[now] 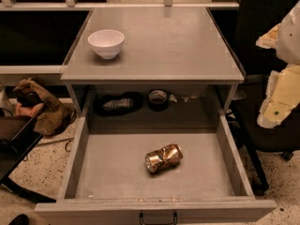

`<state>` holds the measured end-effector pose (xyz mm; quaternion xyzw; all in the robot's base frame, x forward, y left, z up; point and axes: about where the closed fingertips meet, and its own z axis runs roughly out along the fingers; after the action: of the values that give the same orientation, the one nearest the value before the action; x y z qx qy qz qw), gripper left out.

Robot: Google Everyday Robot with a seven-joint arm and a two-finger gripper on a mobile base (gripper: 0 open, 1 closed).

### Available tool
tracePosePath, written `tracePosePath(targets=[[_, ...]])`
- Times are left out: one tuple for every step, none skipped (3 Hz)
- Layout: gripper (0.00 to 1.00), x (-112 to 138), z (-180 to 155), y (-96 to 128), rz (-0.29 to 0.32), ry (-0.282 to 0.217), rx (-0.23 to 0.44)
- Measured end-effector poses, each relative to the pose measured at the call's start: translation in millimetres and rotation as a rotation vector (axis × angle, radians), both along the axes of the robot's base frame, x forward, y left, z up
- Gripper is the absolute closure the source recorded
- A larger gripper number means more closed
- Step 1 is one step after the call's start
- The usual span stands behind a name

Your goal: Pick orange can from top drawer and place on counter

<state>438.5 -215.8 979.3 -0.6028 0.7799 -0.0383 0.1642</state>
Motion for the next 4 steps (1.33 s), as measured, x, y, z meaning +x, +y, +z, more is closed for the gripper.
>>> tracePosePath(targets=[[0.0,0,0,0,0.0,0.0,0.0],[0.0,-1,-33,2,0.012,0.043,0.002],[0.0,-3,-106,8,0.058,0.128,0.008],[0.0,-7,-191,20,0.116,0.262,0.045]])
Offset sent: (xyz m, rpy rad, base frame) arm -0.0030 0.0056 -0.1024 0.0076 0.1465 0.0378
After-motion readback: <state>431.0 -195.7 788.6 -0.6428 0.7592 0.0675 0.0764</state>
